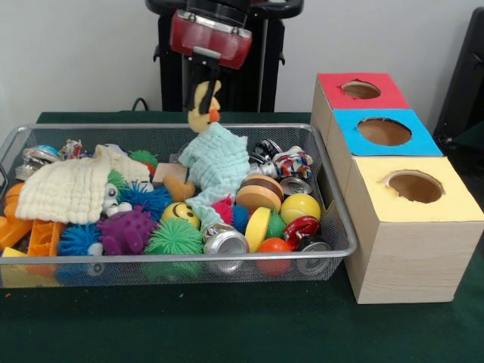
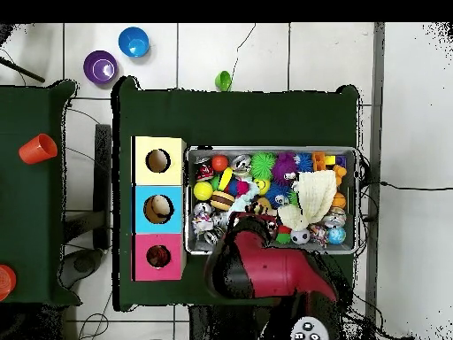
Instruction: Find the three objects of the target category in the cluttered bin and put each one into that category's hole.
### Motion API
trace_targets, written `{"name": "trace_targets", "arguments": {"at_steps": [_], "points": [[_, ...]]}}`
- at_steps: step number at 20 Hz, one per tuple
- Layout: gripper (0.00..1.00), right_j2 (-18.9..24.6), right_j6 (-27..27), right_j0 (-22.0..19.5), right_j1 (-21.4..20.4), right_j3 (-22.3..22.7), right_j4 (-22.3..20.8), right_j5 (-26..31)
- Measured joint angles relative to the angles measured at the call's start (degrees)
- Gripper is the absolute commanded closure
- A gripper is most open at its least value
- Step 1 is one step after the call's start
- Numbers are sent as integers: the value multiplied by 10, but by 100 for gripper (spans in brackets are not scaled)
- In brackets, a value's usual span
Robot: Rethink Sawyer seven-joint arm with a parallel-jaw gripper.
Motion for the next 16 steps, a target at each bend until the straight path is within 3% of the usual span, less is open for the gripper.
{"name": "trace_targets", "arguments": {"at_steps": [8, 16], "points": [[100, -35, 0, 66, -7, 0, 45, 10], [100, -78, 0, 123, -40, 0, 78, 94]]}}
